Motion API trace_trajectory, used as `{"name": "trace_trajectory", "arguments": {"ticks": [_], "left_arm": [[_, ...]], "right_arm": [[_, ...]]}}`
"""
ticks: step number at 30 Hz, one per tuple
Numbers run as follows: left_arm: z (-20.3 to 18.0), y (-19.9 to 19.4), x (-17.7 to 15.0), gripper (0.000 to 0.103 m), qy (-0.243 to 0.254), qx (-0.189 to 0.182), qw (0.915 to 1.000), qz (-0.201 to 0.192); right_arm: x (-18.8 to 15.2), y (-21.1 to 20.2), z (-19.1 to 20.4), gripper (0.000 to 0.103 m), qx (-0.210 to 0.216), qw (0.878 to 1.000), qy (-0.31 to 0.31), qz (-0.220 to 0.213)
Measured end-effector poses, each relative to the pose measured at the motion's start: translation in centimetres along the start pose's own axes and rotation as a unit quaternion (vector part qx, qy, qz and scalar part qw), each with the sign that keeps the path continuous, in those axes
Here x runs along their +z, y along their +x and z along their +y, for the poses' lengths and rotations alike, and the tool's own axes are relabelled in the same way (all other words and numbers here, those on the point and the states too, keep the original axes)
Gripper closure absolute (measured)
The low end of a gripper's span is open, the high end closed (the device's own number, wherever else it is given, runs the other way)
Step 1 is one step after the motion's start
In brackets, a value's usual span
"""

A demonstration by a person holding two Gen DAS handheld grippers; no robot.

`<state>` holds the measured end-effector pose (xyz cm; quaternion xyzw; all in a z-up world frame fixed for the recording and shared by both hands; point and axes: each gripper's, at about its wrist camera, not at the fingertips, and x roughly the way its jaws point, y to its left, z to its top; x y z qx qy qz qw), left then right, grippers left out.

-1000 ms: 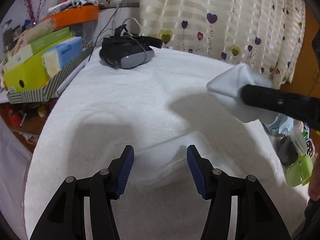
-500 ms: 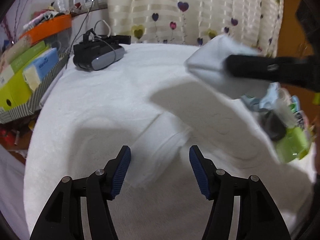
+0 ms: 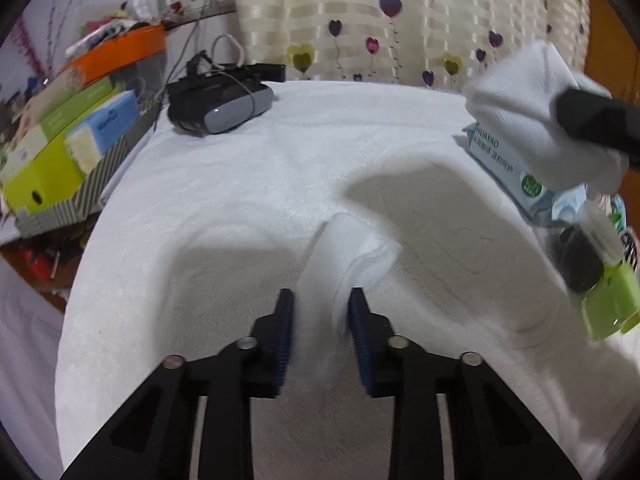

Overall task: Organize soft objects
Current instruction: 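Grasp the pale blue sock with the right gripper while the left grasps the white towel, then carry the white towel into the box with the left gripper while the right carries the sock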

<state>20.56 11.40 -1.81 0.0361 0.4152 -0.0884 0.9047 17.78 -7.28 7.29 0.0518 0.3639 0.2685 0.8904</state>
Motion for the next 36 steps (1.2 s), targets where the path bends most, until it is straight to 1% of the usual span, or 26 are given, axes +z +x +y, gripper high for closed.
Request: {"name": "trace_trajectory", "arguments": {"ticks": [4, 7, 12, 18, 24, 36], "left_arm": [[-0.8, -1.4, -0.5, 0.082, -0.028, 0.004, 0.9996, -0.010], [-1.9, -3.3, -0.8, 0.082, -0.049, 0.011, 0.9983, -0.029], [-3.9, -6.2, -1.2, 0.082, -0.074, 0.012, 0.9956, -0.056], [-6.7, -9.2, -1.7, 0.082, -0.090, -0.004, 0.9922, -0.086], [-9.5, -11.2, -2.1, 0.082, -0.093, -0.026, 0.9901, -0.102], [-14.7, -14.2, -2.2, 0.082, -0.063, -0.066, 0.9886, -0.120]], "right_arm": [[-0.7, -1.3, -0.2, 0.077, 0.002, 1.000, 0.000, -0.006], [-1.3, -2.4, -0.4, 0.077, 0.002, 1.000, -0.002, -0.010], [-2.4, -4.7, -0.9, 0.077, -0.002, 1.000, -0.007, -0.019], [-3.8, -7.9, -1.7, 0.077, -0.013, 0.999, -0.007, -0.035], [-5.1, -10.7, -2.4, 0.077, -0.022, 0.999, -0.004, -0.048], [-7.4, -15.0, -4.3, 0.077, -0.045, 0.996, 0.009, -0.070]]}}
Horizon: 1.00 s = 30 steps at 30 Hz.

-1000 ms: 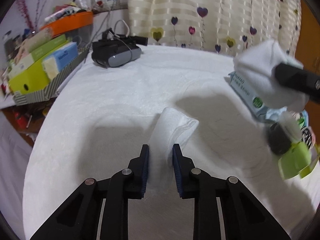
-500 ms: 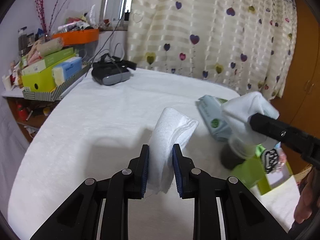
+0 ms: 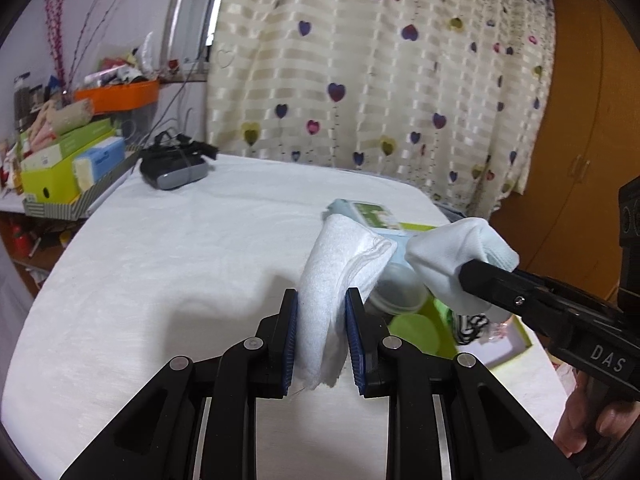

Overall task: Organize soft objects
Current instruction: 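Carry the white towel into the box with the left gripper while the right carries the sock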

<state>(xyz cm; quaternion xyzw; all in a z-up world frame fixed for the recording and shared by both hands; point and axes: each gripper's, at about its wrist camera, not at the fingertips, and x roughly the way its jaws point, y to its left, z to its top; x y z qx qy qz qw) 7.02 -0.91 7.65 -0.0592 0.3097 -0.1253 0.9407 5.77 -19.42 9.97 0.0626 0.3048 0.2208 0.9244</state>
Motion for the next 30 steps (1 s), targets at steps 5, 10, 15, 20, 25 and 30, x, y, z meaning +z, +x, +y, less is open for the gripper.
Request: {"name": "trace_trajectory", "arguments": {"ticks": [5, 10, 15, 20, 25, 30], "left_arm": [[-1.9, -0.1, -0.1, 0.082, 0.008, -0.014, 0.9999, 0.002], [-3.6, 0.2, -0.1, 0.082, 0.018, -0.024, 0.9995, 0.004], [-5.1, 0.7, -0.3, 0.082, 0.026, -0.035, 0.9990, 0.011], [-6.7, 1.4, -0.5, 0.082, 0.033, -0.044, 0.9983, 0.018], [-8.4, 2.1, -0.8, 0.082, 0.042, -0.052, 0.9974, 0.025], [-10.1, 2.5, -1.2, 0.082, 0.051, -0.060, 0.9965, 0.031]], "right_arm": [[-0.5, -1.2, -1.1, 0.077, -0.009, 1.000, 0.006, -0.006], [-0.9, -2.2, -2.6, 0.077, -0.018, 1.000, 0.015, -0.011], [-1.3, -2.9, -4.0, 0.077, -0.029, 0.999, 0.025, -0.013], [-1.7, -3.6, -5.6, 0.077, -0.038, 0.999, 0.035, -0.014], [-2.0, -4.3, -7.2, 0.077, -0.048, 0.998, 0.045, -0.015], [-2.4, -5.0, -8.4, 0.077, -0.055, 0.997, 0.053, -0.016]]}}
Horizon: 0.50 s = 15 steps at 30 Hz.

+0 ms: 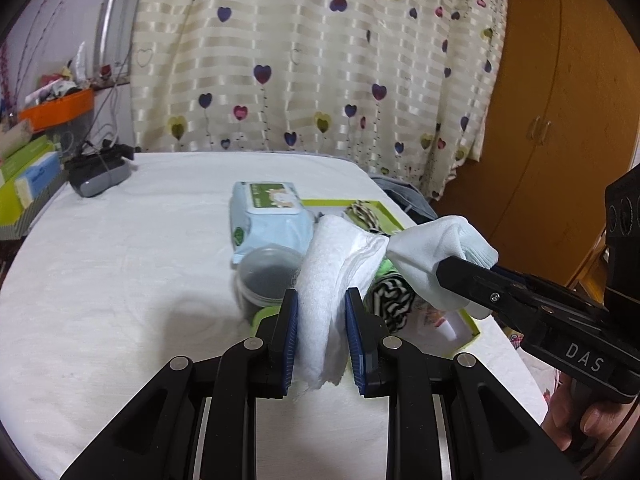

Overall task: Organize soft objects
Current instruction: 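Carry the white towel into the box with the left gripper while the right carries the sock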

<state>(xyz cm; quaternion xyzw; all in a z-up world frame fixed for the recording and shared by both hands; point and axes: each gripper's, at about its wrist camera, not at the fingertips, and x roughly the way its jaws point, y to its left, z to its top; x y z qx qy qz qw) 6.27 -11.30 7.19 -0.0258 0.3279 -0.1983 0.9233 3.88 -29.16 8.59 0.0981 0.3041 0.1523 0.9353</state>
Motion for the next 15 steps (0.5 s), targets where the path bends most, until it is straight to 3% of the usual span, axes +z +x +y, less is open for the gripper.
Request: {"name": "trace_trajectory", "arguments": {"ticks": [15], "left_arm": [[-3.4, 3.3, -0.7, 0.082, 0.012, -0.034, 0.9987, 0.035]], "right_arm": [[-1.2, -0.4, -4.3, 0.077, -0.041, 0.999, 0.027, 0.013]]}}
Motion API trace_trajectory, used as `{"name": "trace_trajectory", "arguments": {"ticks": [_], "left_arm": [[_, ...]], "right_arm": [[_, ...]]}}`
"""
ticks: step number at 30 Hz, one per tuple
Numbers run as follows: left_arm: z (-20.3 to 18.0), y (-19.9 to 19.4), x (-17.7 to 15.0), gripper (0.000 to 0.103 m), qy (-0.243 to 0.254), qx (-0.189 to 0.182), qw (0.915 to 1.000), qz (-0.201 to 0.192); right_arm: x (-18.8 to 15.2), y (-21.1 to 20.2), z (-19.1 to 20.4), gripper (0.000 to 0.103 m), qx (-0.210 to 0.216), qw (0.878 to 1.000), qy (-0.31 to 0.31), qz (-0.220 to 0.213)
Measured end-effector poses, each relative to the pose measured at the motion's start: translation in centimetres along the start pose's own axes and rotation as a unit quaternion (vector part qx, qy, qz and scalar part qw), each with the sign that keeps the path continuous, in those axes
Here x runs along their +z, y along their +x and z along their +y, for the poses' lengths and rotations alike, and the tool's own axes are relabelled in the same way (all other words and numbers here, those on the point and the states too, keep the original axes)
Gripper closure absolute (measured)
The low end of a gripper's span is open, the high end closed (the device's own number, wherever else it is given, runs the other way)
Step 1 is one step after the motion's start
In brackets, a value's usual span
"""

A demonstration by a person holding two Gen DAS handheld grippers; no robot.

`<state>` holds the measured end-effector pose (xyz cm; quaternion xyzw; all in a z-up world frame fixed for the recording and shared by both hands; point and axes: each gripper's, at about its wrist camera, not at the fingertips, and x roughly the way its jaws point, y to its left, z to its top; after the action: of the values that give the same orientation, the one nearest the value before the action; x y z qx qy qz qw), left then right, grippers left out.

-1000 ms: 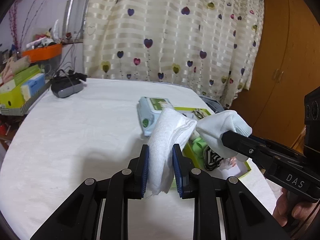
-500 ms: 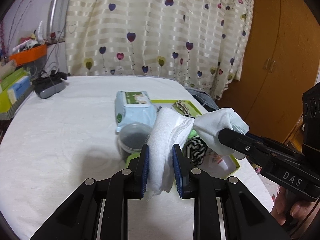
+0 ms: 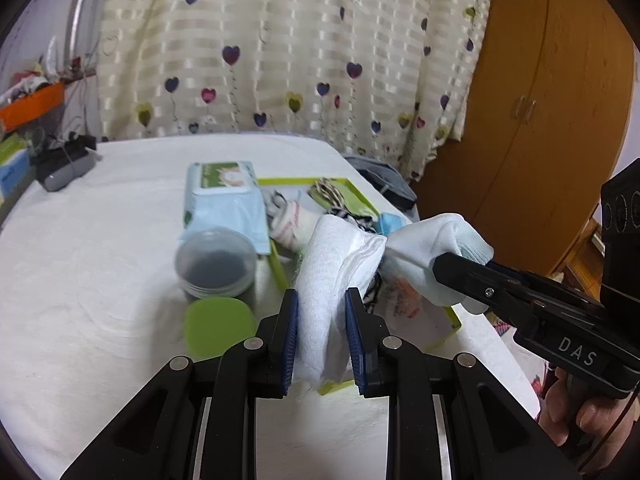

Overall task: Organize soft objects
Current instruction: 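Carry the white towel into the box with the left gripper while the right carries the sock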

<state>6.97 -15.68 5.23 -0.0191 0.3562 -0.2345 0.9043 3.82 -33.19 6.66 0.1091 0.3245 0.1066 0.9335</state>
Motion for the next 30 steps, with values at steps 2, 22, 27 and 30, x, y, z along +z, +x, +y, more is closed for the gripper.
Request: {"name": "trace_trajectory", "arguments": {"ticks": [2, 22, 27, 30], "left_arm": [[-0.4, 0.8, -0.2, 0.082, 0.002, -0.007, 0.9999, 0.009], [-2.4, 6.5, -1.4, 0.082, 0.005, -0.027, 0.9968, 0.075], [-2.0, 7.1, -0.9, 0.082, -0.003, -0.021, 0.9971, 0.073], [-1.9, 7.2, -0.9, 0.082, -0.005, -0.017, 0.9972, 0.072]], "right_arm": [[-0.2, 0.2, -0.7, 0.077, -0.007, 1.000, 0.005, 0.005], [-1.7, 4.1, -4.0, 0.076, -0.017, 0.998, 0.011, 0.065], [-1.2, 5.0, -4.1, 0.076, -0.010, 0.998, 0.008, 0.064], [-0.9, 5.3, -3.7, 0.076, -0.007, 0.998, 0.000, 0.064]]}}
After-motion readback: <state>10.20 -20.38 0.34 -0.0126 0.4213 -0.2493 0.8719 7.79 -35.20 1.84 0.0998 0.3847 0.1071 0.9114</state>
